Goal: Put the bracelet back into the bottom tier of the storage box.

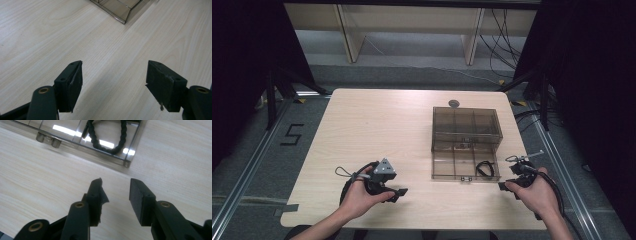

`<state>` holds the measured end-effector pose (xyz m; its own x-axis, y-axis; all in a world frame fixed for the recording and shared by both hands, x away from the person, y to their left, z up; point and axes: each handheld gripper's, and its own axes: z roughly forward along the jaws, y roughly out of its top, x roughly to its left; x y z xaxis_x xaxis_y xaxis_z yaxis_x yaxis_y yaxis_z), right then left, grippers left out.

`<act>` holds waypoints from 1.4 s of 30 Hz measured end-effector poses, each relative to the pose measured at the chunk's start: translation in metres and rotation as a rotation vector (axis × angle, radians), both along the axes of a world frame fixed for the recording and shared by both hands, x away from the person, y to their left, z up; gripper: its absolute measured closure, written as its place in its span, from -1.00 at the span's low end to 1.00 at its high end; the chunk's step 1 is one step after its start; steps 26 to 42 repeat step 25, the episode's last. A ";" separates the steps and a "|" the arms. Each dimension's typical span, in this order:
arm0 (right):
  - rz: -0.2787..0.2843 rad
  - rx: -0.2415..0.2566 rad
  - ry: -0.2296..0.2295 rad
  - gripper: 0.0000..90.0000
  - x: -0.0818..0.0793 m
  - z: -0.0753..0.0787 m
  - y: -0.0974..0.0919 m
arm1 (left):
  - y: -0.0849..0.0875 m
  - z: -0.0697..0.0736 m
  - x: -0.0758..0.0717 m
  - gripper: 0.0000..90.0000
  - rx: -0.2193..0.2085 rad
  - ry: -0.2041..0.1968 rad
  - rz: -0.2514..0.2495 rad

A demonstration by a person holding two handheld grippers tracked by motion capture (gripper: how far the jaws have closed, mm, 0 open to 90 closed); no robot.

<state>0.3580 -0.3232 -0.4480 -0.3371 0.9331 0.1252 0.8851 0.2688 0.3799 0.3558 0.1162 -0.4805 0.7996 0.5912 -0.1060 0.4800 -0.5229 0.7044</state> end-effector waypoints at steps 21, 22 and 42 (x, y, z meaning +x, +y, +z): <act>-0.018 0.065 -0.145 0.28 -0.024 -0.024 -0.024 | -0.001 -0.003 0.001 -0.34 -0.009 0.023 0.002; -0.020 0.063 -0.148 0.28 -0.025 -0.023 -0.024 | -0.001 -0.003 0.001 -0.34 -0.010 0.024 0.001; -0.067 0.078 -0.169 0.27 -0.027 -0.024 -0.021 | -0.001 -0.005 0.001 -0.34 -0.009 0.025 0.003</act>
